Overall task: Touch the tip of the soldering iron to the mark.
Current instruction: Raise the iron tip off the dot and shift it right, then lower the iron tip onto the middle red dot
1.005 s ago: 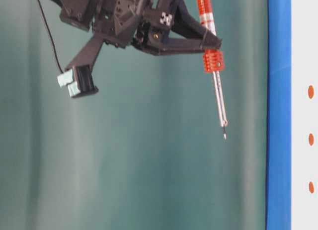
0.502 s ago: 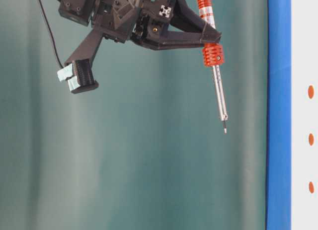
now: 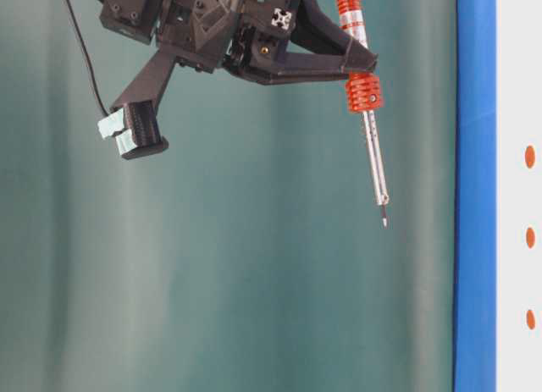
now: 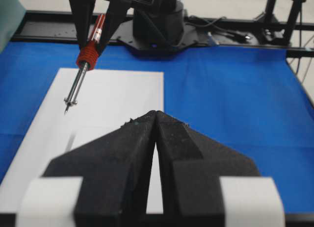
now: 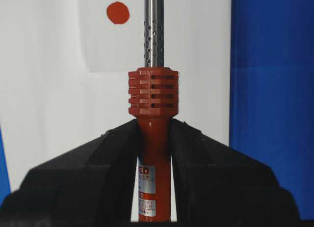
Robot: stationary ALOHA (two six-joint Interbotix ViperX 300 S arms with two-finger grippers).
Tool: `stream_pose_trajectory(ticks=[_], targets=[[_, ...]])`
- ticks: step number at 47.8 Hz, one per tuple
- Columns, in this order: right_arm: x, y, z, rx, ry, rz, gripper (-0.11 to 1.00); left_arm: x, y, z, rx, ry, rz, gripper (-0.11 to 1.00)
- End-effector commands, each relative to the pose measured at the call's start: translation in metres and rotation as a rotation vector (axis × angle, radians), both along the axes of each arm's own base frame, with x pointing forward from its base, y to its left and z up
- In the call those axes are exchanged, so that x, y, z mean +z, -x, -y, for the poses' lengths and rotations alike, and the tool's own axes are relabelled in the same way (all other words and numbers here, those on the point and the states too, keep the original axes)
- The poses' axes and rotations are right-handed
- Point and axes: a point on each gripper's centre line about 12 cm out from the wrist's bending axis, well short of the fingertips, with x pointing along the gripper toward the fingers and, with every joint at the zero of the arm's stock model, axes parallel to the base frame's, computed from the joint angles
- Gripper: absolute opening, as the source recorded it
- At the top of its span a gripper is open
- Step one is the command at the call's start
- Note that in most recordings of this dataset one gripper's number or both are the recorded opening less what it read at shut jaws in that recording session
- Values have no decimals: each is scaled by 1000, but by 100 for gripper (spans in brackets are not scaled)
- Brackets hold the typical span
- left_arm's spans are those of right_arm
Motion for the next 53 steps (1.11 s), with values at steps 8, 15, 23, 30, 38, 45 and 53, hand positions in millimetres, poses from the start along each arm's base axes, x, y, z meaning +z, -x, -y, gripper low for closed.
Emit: stream_pose_trajectory(ticks=[8, 15, 23, 30, 38, 45, 53], targets=[[12, 1, 0, 2, 5, 38, 6, 4, -1, 0, 0, -3, 14, 2], [10, 0, -1, 1, -2, 33, 6, 4, -1, 0, 0, -2, 11, 2], [-3, -3, -2, 1, -14, 3, 6, 4, -1, 0, 0, -1, 14, 2], [-18, -7, -1, 5, -19, -21, 6, 4, -1, 0, 0, -2, 14, 2], [-37, -12, -1, 13, -25, -42, 6, 4, -1, 0, 0, -2, 15, 2], [-53, -19, -2, 17, -36, -48, 6, 4, -1, 0, 0, -1, 14, 2], [-66, -24, -1, 21, -41, -59, 6, 3, -1, 0, 0, 0, 11, 2]])
